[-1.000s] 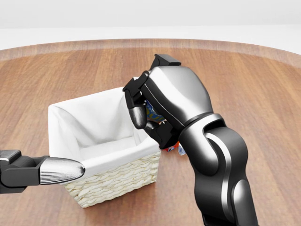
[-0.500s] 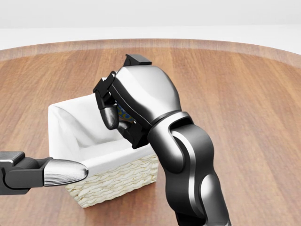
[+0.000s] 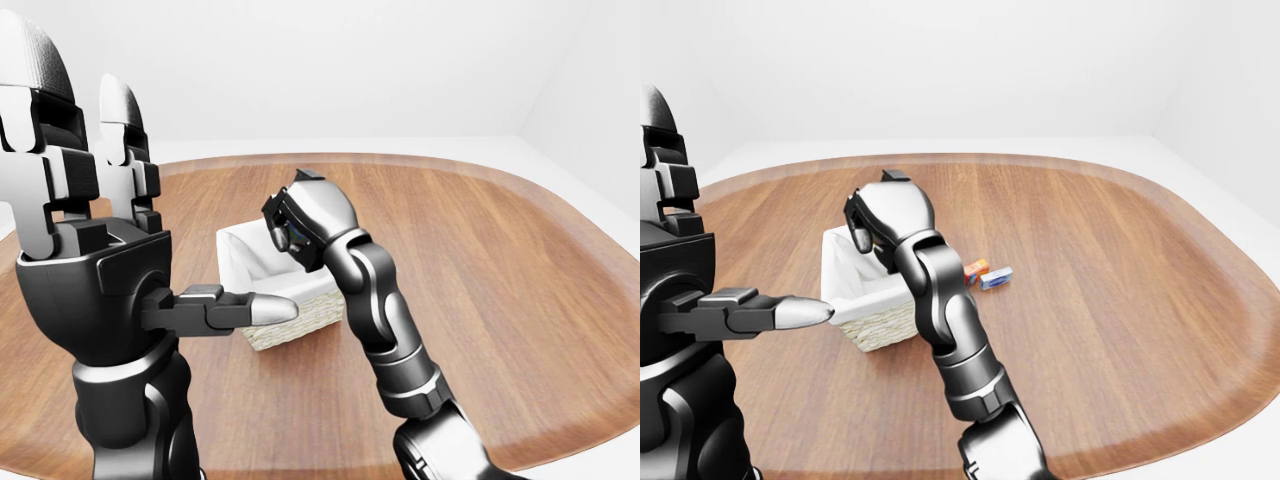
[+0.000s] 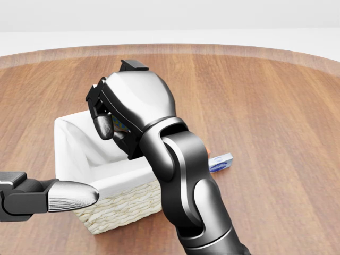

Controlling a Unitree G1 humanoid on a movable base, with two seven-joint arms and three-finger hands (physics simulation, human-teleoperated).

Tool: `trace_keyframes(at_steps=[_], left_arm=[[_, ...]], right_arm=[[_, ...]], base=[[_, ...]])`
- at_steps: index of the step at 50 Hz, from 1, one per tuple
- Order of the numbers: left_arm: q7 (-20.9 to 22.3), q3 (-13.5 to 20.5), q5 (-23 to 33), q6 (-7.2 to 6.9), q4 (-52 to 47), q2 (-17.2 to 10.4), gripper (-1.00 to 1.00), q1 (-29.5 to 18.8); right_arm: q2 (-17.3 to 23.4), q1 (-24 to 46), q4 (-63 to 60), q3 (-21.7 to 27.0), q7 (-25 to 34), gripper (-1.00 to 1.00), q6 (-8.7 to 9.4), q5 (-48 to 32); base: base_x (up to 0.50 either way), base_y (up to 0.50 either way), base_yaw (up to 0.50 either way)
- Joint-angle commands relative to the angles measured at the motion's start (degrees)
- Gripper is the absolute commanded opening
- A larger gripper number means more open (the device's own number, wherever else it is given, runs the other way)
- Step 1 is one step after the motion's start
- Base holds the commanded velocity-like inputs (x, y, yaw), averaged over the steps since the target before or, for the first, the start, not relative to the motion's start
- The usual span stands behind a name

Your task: Pick up the alphabet soup and put it in the basket.

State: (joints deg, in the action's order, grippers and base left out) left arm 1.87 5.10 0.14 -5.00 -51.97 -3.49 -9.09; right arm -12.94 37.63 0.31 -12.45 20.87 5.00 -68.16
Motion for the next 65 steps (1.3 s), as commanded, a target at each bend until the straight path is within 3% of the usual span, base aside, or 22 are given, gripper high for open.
trace_keyframes(at_steps=[1, 18, 28, 39, 65], left_arm=[[-0.04, -0.21, -0.18, 0.0, -0.1, -0.06, 1.0, 0.02], [-0.35, 0.05, -1.16, 0.0, -0.43, -0.09, 1.0, -0.18], [-0.33, 0.23, -0.56, 0.0, 0.21, -0.15, 1.0, -0.09], [-0.67, 0.26, -1.09, 0.0, -0.53, -0.03, 1.0, -0.54], [-0.66, 0.04, -1.56, 0.0, -0.19, -0.09, 1.0, -0.14]], right_arm=[[-0.91, 1.97, 3.32, -0.42, -2.76, -0.92, 0.0, -0.5], [-0.1, 11.74, 16.35, 1.99, -8.77, -0.91, 0.0, 0.1], [-0.04, 14.08, 21.7, 1.7, -11.63, -0.95, 0.0, -0.68], [-0.29, 18.51, 25.66, 2.59, -11.9, -0.94, 0.0, -0.25], [-0.96, 19.06, 26.63, 1.77, -11.95, -0.97, 0.0, -3.09]], base=[[0.0, 0.0, 0.0], [0.0, 0.0, 0.0], [0.0, 0.0, 0.0], [0.0, 0.0, 0.0], [0.0, 0.0, 0.0]])
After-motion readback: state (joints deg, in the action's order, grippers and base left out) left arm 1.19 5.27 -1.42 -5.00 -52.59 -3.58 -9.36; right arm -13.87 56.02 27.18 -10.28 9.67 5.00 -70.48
